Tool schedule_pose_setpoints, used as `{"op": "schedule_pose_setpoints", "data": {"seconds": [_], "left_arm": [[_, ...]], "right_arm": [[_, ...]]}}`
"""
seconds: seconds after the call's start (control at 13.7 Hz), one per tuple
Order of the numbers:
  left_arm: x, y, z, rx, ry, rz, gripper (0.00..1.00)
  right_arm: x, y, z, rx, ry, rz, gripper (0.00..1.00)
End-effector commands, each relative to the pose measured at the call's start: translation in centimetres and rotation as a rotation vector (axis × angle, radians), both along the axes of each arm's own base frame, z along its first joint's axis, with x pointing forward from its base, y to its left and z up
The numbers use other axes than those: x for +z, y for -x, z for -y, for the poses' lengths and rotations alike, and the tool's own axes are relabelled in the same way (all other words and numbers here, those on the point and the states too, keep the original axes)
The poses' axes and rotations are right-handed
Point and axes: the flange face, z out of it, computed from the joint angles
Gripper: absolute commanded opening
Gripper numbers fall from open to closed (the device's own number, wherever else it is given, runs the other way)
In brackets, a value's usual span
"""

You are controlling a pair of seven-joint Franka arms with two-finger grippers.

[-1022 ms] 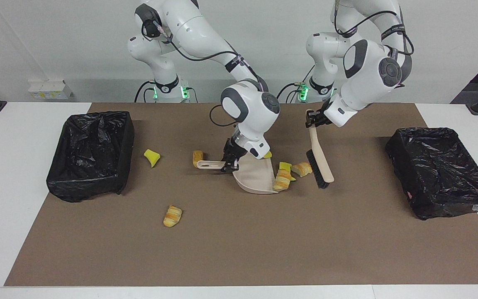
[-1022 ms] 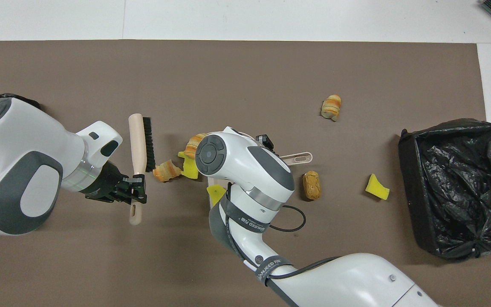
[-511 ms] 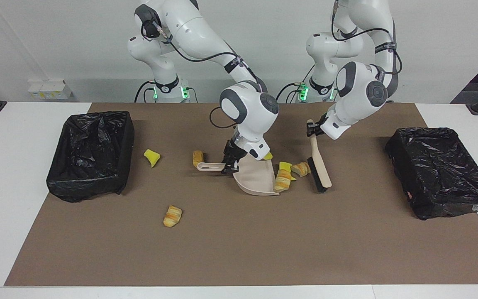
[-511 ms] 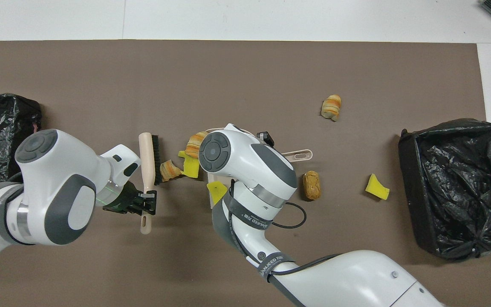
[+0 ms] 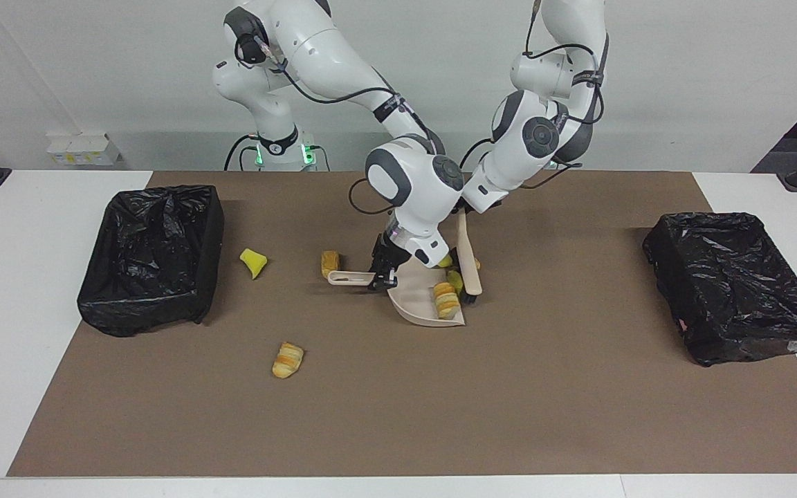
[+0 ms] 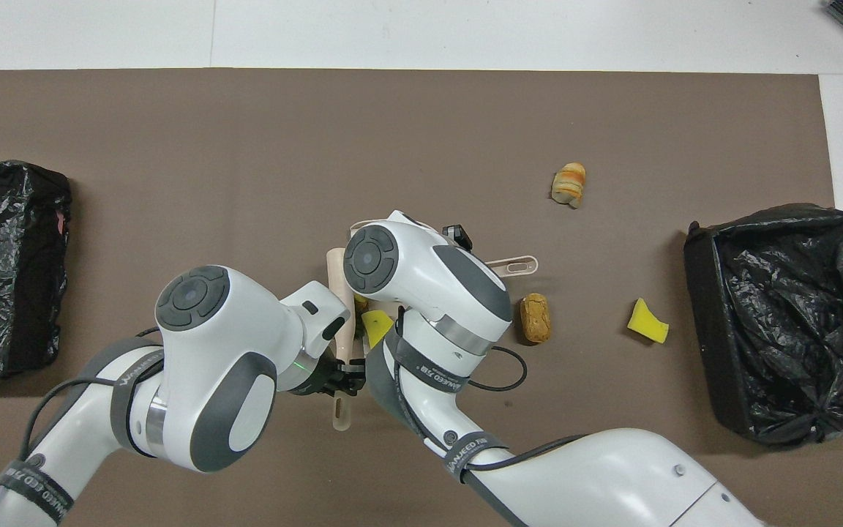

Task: Sweep and dump trash in bin
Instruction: 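Sweep the remaining pieces into the dustpan with the left gripper's brush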

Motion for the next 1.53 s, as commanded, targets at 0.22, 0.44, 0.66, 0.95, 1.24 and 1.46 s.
{"op": "schedule_pose_setpoints", "data": {"seconds": [0.22, 0.44, 0.66, 0.95, 1.24, 1.46], "left_arm": [[3.2, -1.3, -0.3, 0.002, 0.054, -0.022, 0.00], [6.6, -2.6, -4.2, -0.013, 0.071, -0.074, 0.00], [6.9, -3.1, -7.2, -0.001, 0.060, -0.109, 0.00], [4.5, -3.0, -10.9, 0.017, -0.027, -0.110, 0.00], [-0.6, -1.2, -9.5, 0.008, -0.048, -0.082, 0.00], [-1.3, -0.1, -6.9, -0.010, -0.053, -0.051, 0.00]], "right_arm": [[-0.1, -0.8, 0.2, -0.023, -0.013, 0.021, 0.00], [-0.2, -1.0, 0.5, -0.019, -0.010, 0.018, 0.00], [-0.4, -1.0, 0.7, -0.014, 0.000, 0.018, 0.00], [-1.1, -1.1, 0.9, -0.011, -0.026, 0.024, 0.00], [-1.3, -1.2, 1.3, -0.016, -0.031, 0.020, 0.00], [-1.4, -1.1, 1.3, -0.009, -0.027, 0.018, 0.00]]}}
